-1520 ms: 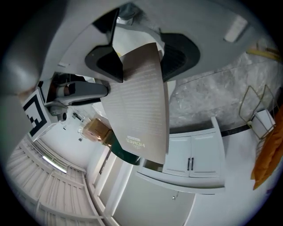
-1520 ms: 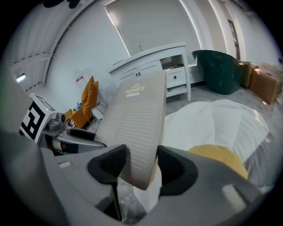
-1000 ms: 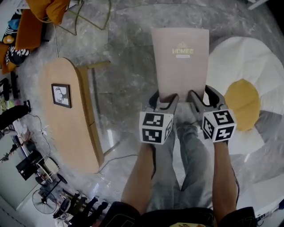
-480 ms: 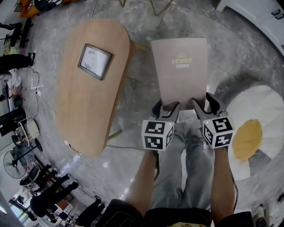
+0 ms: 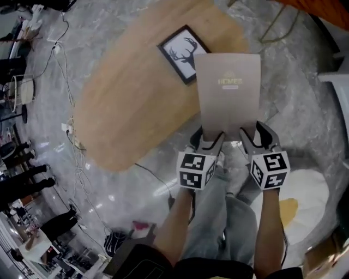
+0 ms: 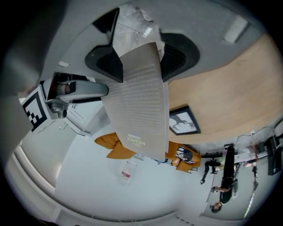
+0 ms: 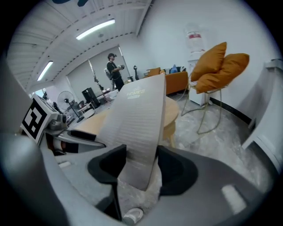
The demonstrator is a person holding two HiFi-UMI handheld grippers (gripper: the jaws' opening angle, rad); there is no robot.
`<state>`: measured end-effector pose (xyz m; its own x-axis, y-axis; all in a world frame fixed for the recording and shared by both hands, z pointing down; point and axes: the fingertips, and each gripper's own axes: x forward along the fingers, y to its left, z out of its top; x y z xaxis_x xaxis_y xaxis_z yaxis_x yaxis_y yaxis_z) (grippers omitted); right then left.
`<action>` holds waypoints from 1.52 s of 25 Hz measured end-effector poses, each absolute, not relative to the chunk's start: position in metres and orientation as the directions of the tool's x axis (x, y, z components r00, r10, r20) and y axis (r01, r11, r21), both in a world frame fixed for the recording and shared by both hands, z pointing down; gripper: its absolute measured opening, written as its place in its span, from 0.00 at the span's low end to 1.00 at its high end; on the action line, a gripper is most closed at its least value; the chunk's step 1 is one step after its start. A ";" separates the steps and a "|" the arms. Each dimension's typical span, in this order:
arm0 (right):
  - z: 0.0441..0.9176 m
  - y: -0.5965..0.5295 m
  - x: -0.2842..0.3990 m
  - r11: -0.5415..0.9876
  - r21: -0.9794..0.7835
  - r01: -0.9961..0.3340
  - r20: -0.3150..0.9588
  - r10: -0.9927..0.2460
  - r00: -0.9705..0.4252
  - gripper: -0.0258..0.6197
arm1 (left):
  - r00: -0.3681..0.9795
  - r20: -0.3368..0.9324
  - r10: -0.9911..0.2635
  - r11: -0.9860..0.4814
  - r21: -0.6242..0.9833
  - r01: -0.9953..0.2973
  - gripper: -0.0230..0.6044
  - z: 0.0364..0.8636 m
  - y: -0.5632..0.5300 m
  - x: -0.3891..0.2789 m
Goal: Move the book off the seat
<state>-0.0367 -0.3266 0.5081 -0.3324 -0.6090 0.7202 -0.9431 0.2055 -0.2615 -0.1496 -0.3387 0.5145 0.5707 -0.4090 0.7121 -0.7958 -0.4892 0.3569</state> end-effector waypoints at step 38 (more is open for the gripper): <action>0.571 -0.503 -0.324 0.722 -0.280 -0.633 0.753 -0.244 -0.611 0.40 | 0.172 0.791 -0.587 0.082 0.269 -0.960 0.55 0.570 -0.445 -0.426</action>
<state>-0.3242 -0.5030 0.5710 -0.6115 -0.2436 0.7528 -0.6328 0.7218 -0.2804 -0.4258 -0.4450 0.5703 0.1715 -0.5871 0.7911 -0.9598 0.0816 0.2687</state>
